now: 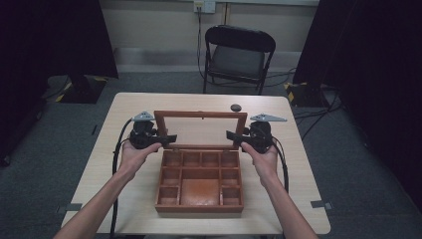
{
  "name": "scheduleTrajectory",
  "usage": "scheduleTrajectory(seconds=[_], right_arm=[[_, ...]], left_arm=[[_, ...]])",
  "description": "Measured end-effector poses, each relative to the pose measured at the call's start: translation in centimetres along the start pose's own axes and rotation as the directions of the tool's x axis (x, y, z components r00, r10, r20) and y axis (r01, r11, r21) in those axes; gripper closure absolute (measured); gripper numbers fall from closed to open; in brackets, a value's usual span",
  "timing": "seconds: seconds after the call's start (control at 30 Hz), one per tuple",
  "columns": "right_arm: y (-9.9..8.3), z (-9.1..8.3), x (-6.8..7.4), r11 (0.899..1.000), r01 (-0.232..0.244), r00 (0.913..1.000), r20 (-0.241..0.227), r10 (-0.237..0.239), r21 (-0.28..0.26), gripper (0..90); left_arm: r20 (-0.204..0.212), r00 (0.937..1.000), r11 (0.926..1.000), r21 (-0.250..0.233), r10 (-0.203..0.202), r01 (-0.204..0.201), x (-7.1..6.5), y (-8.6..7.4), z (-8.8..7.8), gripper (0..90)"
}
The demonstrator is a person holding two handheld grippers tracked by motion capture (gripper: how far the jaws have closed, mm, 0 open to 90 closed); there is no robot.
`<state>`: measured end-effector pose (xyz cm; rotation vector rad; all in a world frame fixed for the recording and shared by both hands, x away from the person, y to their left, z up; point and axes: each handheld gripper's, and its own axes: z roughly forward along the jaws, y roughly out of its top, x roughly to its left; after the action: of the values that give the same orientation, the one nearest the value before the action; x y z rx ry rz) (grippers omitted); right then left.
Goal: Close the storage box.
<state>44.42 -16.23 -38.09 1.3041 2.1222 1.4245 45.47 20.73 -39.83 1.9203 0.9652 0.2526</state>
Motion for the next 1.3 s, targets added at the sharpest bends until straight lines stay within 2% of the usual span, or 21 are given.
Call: scheduleTrajectory(seconds=[0.17,0.27,0.37,0.4,0.53,0.57,0.63,0.77,0.8,0.87,0.9,0.97,1.17,1.3], right_arm=[[0.0,-0.2,0.4,1.000,0.010,0.9999,0.011,-0.011,0.012,39.6],[-0.2,-0.4,0.6,1.000,0.007,0.9999,0.013,-0.007,0.020,39.2],[-0.6,-0.7,0.7,1.000,-0.004,0.9994,0.035,0.004,0.024,40.9],[-0.8,-0.7,0.7,1.000,-0.011,0.9991,0.041,0.010,0.025,40.7],[-1.1,-1.0,0.5,1.000,-0.010,0.9996,0.026,0.009,0.015,39.9],[-1.2,-1.1,0.4,0.999,-0.031,0.9994,0.014,0.031,0.012,39.7],[-1.2,-1.0,0.5,1.000,-0.016,0.9998,0.015,0.016,0.019,39.2],[-1.3,-1.1,0.7,1.000,-0.003,0.9998,0.022,0.003,0.021,38.9],[-1.3,-1.1,0.8,1.000,-0.009,0.9997,0.022,0.009,0.021,39.0],[-1.5,-1.3,0.7,1.000,-0.021,0.9997,0.014,0.021,0.012,38.3],[-1.5,-1.3,0.7,1.000,-0.021,0.9997,0.014,0.021,0.012,38.3],[-1.6,-1.4,0.8,1.000,-0.019,0.9997,0.012,0.019,0.013,37.1],[-1.9,-1.7,1.1,1.000,-0.006,1.0000,0.008,0.005,0.019,35.8],[-2.3,-2.0,1.4,1.000,0.016,0.9999,0.002,-0.016,0.026,35.0]], left_arm=[[0.005,1.0000,1.0000,-0.003,-0.004,0.004,-0.2,-0.2,-0.2,45.2],[0.006,1.0000,1.0000,-0.008,0.000,0.000,-0.3,-0.4,-0.3,44.8],[-0.002,1.0000,0.9998,-0.020,0.005,-0.005,-0.5,-0.6,-0.4,44.4],[0.000,1.0000,0.9997,-0.024,-0.006,0.006,-0.6,-0.7,-0.5,44.3],[-0.011,0.9999,0.9998,-0.017,0.007,-0.007,-0.7,-0.7,-0.8,45.2],[-0.013,0.9997,0.9997,-0.013,0.019,-0.020,-0.8,-0.6,-1.1,45.0],[-0.005,0.9997,0.9997,-0.013,0.023,-0.023,-0.9,-0.6,-1.3,44.4],[-0.002,1.0000,0.9997,-0.025,0.005,-0.005,-1.0,-0.7,-1.5,43.4],[-0.009,0.9999,0.9996,-0.024,0.013,-0.014,-1.1,-0.9,-1.6,40.8],[-0.020,0.9998,0.9996,-0.028,0.006,-0.006,-1.2,-1.0,-1.6,34.8],[-0.027,0.9996,0.9997,-0.024,0.008,-0.009,-1.1,-1.1,-1.7,34.8],[-0.018,0.9996,0.9995,-0.026,-0.020,0.019,-1.1,-1.4,-1.7,33.5],[-0.005,0.9999,0.9999,-0.015,-0.008,0.008,-1.5,-1.6,-2.0,29.2],[-0.002,0.9999,0.9994,-0.032,-0.012,0.012,-1.8,-2.0,-2.9,27.8]])
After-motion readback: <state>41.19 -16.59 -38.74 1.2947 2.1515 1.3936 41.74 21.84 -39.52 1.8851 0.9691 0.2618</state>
